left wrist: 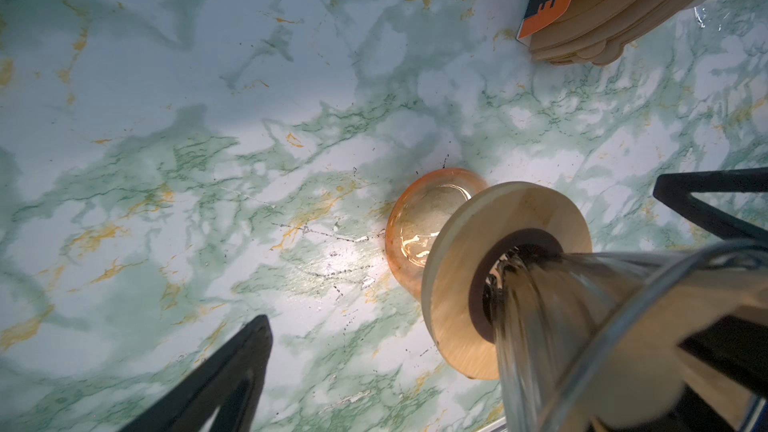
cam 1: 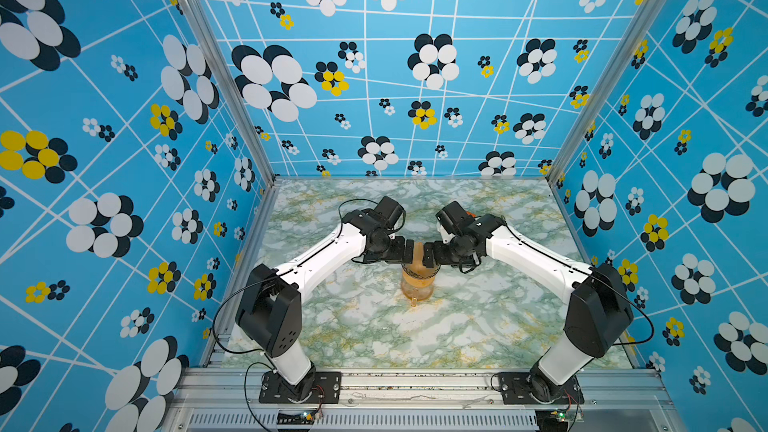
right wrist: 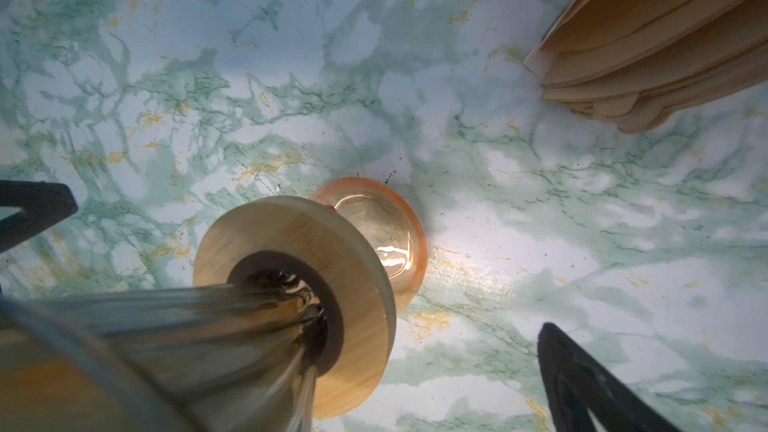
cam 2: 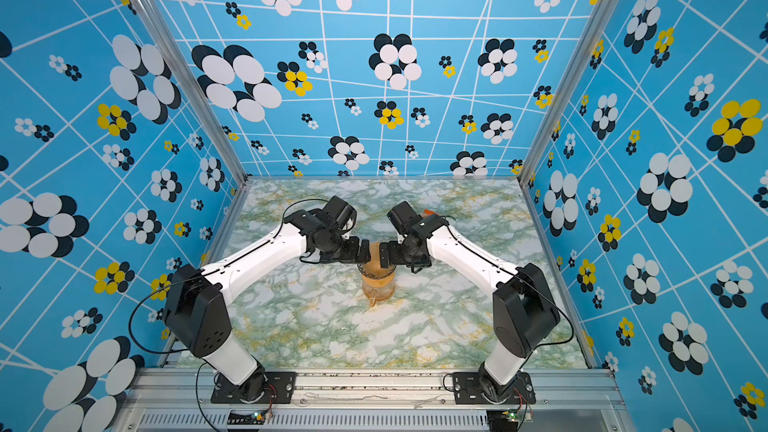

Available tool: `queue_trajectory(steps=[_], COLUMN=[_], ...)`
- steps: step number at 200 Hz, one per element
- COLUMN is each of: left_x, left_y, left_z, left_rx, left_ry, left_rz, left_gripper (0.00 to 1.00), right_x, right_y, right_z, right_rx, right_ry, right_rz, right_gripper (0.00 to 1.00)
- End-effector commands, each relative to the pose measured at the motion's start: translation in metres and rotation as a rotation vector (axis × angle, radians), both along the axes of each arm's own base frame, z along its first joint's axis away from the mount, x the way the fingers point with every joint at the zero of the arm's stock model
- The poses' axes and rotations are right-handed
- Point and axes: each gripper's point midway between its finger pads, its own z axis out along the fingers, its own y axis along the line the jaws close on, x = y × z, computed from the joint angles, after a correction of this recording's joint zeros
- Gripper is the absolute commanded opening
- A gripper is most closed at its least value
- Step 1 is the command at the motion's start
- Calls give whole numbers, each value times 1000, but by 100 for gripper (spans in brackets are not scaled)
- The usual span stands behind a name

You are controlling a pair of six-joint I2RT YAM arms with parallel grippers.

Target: Place the coffee filter in the dripper

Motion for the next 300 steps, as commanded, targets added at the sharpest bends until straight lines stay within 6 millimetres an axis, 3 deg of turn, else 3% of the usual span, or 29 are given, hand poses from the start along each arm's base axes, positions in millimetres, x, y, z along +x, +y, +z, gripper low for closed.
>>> queue_trajectory(steps=[1, 169, 213, 259, 300], left_x=[0, 0, -1, -3, -9], left_y=[2, 6, -2, -6, -1], left_z=[2, -8, 2, 17, 19], left_rx=[-13, -2, -57, -91, -78], left_ry=[-10, 5, 6, -10, -10], left_rz=[-7, -1, -14, -32, -45], left_gripper=[99, 99, 99, 99, 99], right_x=[0, -2, -3, -7, -6], right_y=[0, -4, -2, 12, 19], right_z=[-3, -11, 3, 24, 24], right_rx=[-23, -49, -16, 92, 115], right_ry=[1, 12, -11, -45, -38], right_rz=[0, -7, -4, 51, 65], right_gripper=[99, 99, 99, 99, 98])
